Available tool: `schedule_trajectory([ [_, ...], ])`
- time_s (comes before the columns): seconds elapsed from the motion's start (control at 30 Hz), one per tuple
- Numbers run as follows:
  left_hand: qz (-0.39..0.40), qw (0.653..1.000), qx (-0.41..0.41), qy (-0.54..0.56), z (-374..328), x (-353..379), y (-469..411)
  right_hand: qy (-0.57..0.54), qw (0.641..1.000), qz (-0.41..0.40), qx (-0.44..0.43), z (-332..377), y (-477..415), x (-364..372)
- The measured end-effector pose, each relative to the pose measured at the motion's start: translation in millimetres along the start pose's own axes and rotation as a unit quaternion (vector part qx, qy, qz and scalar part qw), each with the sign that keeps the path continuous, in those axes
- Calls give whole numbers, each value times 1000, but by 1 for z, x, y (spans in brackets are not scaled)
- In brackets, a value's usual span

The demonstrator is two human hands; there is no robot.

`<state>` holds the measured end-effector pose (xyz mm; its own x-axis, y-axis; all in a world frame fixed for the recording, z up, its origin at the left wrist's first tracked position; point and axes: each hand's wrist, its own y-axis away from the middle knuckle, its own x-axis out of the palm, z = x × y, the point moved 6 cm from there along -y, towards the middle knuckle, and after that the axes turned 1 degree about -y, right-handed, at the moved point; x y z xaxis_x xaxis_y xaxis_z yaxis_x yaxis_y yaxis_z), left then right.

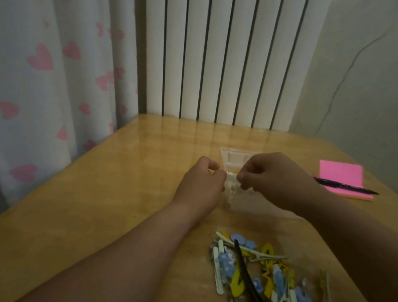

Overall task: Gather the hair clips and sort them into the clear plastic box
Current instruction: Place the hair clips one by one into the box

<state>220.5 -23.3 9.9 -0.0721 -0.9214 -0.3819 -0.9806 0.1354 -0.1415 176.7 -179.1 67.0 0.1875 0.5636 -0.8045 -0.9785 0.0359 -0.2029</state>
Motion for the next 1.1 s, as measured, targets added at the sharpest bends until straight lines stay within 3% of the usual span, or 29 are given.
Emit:
schedule_trajectory([
  [0.1, -4, 1000, 0, 2, 0, 0, 1, -54, 994, -41, -81, 11, 28, -19],
  [0.2, -11, 1000, 3, 6, -3, 0, 3, -72, 989, 66, -114, 12, 49, -15],
  [0.4, -27, 999, 4, 20, -1, 0, -1, 113, 966, 176, -154, 2, 60, 18],
  [0.67, -22, 999, 8, 22, 2, 1, -3, 127, 961, 178, -169, 7, 65, 20],
  [0.83, -25, 999, 10, 23, 0, 0, -1, 115, 955, 221, -162, 14, 72, 22],
  [1.1, -24, 999, 4, 29, 0, 0, -1, 194, 956, 165, -145, 24, 75, 30],
])
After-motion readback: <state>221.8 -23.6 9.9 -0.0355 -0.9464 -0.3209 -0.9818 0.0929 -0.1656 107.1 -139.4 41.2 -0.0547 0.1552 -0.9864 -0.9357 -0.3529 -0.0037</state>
